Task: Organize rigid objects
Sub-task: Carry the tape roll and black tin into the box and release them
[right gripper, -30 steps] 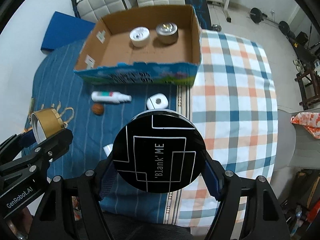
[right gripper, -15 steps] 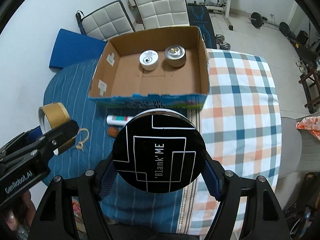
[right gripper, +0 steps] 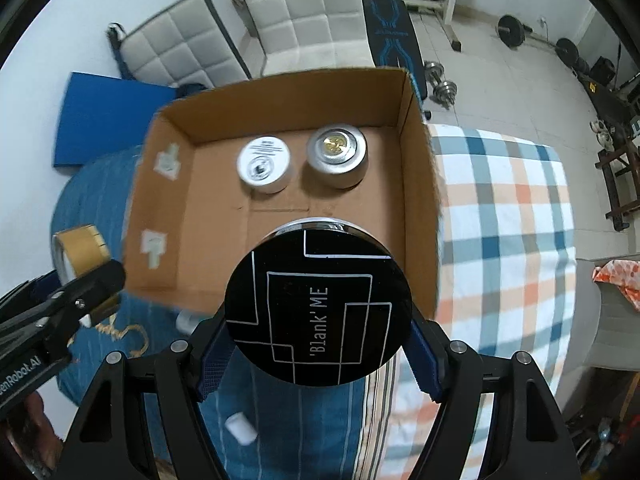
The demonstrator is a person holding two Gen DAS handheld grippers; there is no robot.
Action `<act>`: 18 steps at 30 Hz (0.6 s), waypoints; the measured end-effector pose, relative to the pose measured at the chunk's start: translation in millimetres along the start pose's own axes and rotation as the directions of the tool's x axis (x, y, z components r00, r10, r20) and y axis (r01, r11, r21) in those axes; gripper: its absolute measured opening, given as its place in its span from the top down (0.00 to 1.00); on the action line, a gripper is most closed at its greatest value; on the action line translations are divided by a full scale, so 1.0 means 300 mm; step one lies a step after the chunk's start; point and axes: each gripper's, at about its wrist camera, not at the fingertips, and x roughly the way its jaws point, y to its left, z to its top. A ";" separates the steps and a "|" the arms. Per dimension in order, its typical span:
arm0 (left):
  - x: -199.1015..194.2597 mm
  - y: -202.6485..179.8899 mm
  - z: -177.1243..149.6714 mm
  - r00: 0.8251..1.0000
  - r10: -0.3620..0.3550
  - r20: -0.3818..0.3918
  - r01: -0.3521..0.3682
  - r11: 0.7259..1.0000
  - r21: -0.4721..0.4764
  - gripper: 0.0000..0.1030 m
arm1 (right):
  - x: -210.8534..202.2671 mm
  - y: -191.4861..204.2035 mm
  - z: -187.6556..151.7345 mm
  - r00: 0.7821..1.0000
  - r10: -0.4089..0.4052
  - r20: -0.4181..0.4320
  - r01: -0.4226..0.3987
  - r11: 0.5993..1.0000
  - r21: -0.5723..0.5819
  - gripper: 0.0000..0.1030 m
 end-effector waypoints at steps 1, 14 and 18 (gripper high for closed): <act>0.037 0.007 0.028 1.000 0.009 -0.016 -0.009 1.000 0.000 0.40 | 0.053 -0.003 0.038 1.000 -0.006 -0.026 0.006 1.000 0.000 0.26; 0.540 0.109 0.274 0.961 0.071 -0.269 -0.081 0.996 -0.025 0.40 | 0.487 -0.005 0.232 0.962 -0.075 -0.261 0.072 0.997 -0.019 0.25; 0.623 0.126 0.313 0.947 0.092 -0.307 -0.105 0.994 -0.028 0.39 | 0.566 -0.003 0.253 0.945 -0.096 -0.311 0.089 0.995 -0.038 0.25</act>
